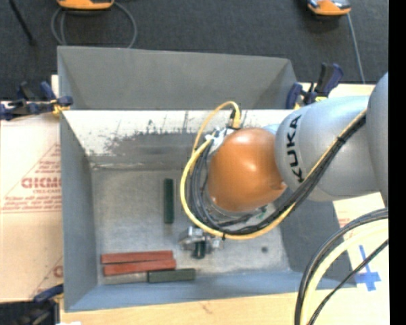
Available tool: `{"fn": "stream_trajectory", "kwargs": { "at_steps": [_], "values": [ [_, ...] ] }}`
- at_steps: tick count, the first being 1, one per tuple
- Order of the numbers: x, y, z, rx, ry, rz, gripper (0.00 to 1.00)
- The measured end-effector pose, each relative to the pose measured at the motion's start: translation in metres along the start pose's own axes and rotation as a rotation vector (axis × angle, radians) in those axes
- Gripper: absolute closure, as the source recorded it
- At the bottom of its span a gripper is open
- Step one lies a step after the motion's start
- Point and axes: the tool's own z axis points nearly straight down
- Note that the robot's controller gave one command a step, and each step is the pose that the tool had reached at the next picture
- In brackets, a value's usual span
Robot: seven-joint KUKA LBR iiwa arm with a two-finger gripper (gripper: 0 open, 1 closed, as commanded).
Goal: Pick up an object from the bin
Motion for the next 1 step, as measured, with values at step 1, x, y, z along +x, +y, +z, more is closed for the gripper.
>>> {"fn": "stream_trajectory", "kwargs": {
  "at_steps": [1],
  "values": [
    [-0.0159,-0.0048,-0.1913,0.01,-0.002,-0.054,1.0]
  ]
}}
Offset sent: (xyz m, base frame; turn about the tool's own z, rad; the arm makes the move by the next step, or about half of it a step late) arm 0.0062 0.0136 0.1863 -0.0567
